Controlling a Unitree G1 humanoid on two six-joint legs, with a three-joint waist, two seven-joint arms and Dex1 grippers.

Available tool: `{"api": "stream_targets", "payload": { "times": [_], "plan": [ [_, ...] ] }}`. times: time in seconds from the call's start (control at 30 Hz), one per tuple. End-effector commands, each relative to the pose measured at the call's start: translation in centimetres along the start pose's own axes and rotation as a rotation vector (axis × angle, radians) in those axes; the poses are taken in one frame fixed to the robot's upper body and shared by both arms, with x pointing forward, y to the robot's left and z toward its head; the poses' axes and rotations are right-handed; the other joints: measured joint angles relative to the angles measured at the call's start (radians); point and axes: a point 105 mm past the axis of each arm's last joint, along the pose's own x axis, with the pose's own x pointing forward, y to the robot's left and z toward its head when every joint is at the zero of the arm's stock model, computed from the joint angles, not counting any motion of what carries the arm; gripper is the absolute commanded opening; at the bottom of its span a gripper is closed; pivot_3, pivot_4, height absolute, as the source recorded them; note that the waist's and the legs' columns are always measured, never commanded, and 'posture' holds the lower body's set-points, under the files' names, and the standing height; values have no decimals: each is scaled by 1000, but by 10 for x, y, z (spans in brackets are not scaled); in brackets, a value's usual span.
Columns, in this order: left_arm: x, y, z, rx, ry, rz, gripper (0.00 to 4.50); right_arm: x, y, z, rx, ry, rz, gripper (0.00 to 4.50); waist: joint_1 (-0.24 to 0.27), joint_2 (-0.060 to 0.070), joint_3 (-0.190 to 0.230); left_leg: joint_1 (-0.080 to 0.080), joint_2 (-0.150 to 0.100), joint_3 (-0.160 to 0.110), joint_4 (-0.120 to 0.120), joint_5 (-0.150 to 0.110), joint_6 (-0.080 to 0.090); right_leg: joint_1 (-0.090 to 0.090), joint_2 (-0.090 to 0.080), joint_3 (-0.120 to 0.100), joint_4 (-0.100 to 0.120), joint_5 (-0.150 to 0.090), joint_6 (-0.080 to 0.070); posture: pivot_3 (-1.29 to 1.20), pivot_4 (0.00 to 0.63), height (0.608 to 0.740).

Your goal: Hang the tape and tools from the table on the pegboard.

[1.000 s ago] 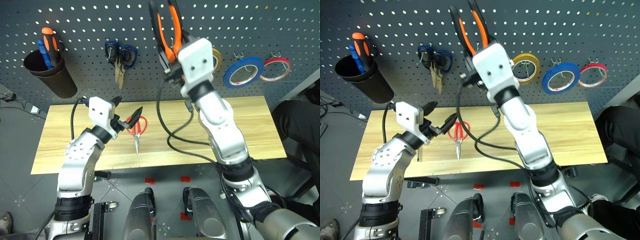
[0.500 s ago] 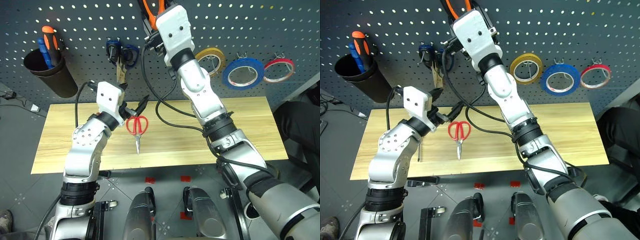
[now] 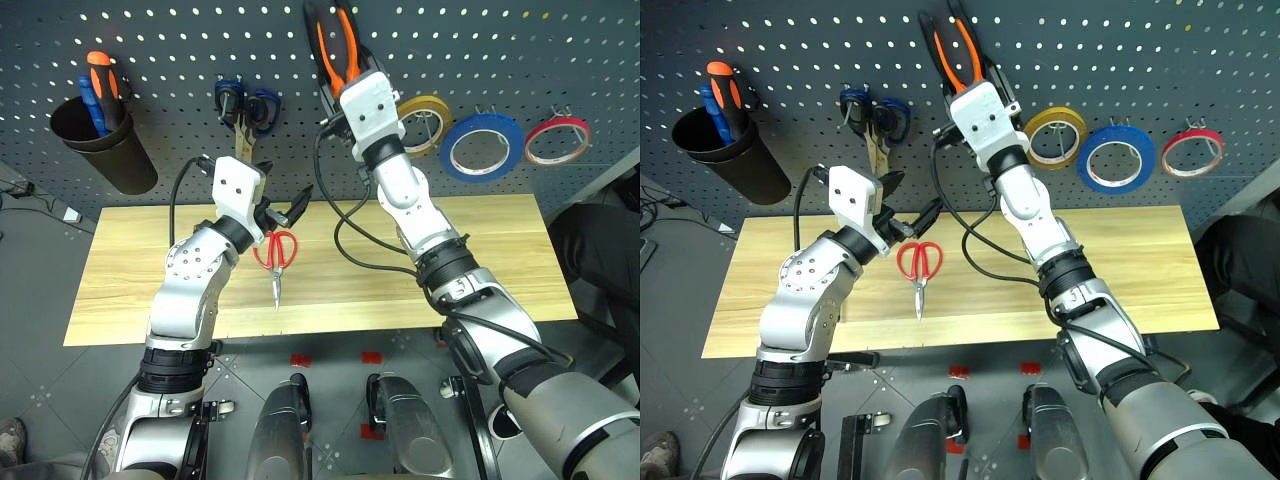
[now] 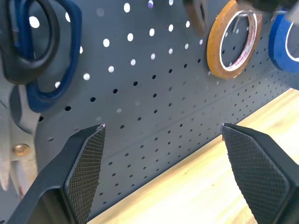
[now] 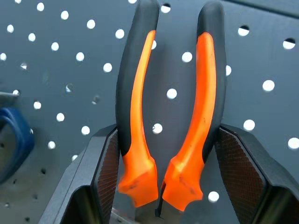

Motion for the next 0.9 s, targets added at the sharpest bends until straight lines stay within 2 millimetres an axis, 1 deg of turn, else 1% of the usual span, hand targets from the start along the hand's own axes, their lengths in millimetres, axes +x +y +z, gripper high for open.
{"api": "stream_targets", "payload": {
  "times": [0.03,0.17,0.23,0.27,0.33,0.37,0.53,0.63,0.67,0.7,0.77,0.83,0.9],
  "plan": [
    [2,-3,8,32,-40,-9,4154,0,-8,0,63,31,-39,2759,3,0,0,0,0,0,0,0,0,0,0,0,0,0,0,-111,348,740],
    [2,0,3,39,-29,1,4154,-7,-3,-12,123,113,-15,2759,11,0,0,0,0,0,0,0,0,1,0,0,0,0,0,-125,346,740],
    [1,2,-3,34,-7,18,4154,-11,-2,-17,153,153,-8,3485,16,0,0,0,0,0,0,0,0,1,0,0,0,0,0,-128,345,740],
    [0,3,-6,30,4,24,4154,-14,-1,-19,163,169,-4,3680,18,0,0,1,0,-1,0,0,0,1,0,0,0,0,0,-128,345,740],
    [-1,5,-12,35,28,35,4154,-18,-2,-21,169,194,6,4365,20,0,0,1,0,-1,0,0,0,2,0,0,0,0,0,-133,343,740],
    [-1,6,-14,36,35,37,4154,-20,-2,-21,170,202,12,4464,20,0,0,1,0,-1,0,0,0,1,0,0,0,0,0,-133,343,740],
    [-5,8,-20,23,58,51,4154,-32,-8,-19,169,238,34,4464,19,0,0,0,0,0,0,0,0,0,0,0,0,0,0,-138,340,740],
    [-12,11,-33,31,122,62,4154,-47,-11,-19,179,278,70,4464,19,0,0,0,1,-1,0,0,0,1,1,0,0,0,0,-142,339,740],
    [-14,11,-37,30,138,63,4320,-51,-10,-19,185,292,87,4488,20,0,0,0,1,0,0,0,0,1,1,0,0,0,0,-142,339,740],
    [-18,11,-44,17,174,59,4498,-57,-7,-20,199,312,115,4500,20,0,0,0,1,0,0,0,0,1,1,0,0,0,0,-142,339,740],
    [-31,11,-68,-18,296,69,4498,-73,4,-20,251,356,213,4500,20,0,0,0,1,0,0,0,0,1,1,0,0,0,0,-148,339,740],
    [-47,16,-96,-27,436,119,4498,-89,17,-14,316,385,328,4500,17,0,0,0,1,0,0,0,0,0,1,1,0,0,0,-151,341,740],
    [-57,19,-110,-46,508,163,4498,-105,27,-9,370,413,416,4500,17,0,0,1,1,-1,0,0,0,0,1,1,0,0,0,-150,344,740]
  ]
}}
